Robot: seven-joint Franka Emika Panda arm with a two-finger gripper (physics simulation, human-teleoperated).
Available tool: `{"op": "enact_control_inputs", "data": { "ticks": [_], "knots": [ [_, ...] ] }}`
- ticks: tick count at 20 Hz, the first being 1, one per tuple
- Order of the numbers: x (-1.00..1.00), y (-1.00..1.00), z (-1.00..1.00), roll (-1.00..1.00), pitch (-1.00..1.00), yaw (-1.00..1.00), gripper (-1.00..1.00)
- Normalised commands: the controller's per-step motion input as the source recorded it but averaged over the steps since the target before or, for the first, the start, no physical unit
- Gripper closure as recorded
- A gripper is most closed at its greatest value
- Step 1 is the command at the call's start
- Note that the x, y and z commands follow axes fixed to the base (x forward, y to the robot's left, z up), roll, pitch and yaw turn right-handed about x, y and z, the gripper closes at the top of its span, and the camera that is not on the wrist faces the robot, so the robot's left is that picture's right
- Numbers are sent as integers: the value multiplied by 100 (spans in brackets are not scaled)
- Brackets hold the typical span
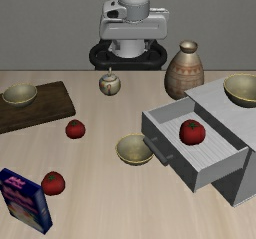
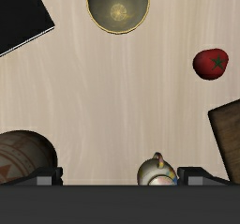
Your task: Pick the tomato next to the cutting board and place it on the porcelain bowl on the cutting board
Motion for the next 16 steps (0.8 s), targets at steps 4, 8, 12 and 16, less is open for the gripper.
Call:
{"op": "enact_control_inputs", "data": {
  "ticks": [4, 8, 12, 16],
  "knots": [
    [25, -75, 0, 0, 0, 0, -100],
    [0, -100, 0, 0, 0, 0, -100],
    [0, -100, 0, 0, 0, 0, -100],
    [50, -50, 0, 0, 0, 0, -100]
  ]
}}
